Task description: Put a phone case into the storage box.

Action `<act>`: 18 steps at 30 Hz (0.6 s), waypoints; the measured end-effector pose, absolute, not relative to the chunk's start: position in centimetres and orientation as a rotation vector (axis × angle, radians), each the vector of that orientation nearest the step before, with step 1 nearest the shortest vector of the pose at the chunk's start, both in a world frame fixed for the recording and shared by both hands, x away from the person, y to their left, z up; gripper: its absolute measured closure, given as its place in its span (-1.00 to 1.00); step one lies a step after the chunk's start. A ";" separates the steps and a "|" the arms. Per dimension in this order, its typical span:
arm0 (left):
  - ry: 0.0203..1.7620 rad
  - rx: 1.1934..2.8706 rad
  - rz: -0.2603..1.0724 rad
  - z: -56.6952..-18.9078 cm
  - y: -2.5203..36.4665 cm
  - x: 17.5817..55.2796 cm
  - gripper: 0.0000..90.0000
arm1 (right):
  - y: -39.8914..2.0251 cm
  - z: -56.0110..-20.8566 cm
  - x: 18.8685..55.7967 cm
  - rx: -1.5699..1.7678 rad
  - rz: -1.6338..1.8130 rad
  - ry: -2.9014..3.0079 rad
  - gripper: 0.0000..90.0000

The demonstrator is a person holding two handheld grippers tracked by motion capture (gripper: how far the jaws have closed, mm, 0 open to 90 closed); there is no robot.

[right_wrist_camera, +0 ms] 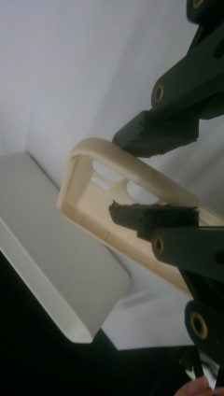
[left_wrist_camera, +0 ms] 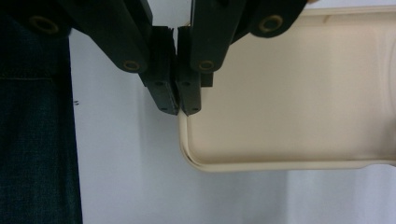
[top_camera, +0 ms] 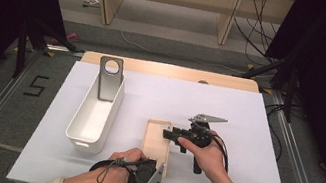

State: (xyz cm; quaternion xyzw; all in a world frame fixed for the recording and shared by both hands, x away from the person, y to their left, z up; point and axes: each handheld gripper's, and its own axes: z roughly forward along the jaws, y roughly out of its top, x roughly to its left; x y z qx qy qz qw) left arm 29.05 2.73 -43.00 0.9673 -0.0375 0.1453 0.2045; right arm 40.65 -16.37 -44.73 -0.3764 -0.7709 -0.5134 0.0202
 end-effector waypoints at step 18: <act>-0.070 2.670 0.417 -43.7 3.0 30.1 0.92 | -16.8 -43.0 39.7 -1.225 -1.674 -2.205 0.83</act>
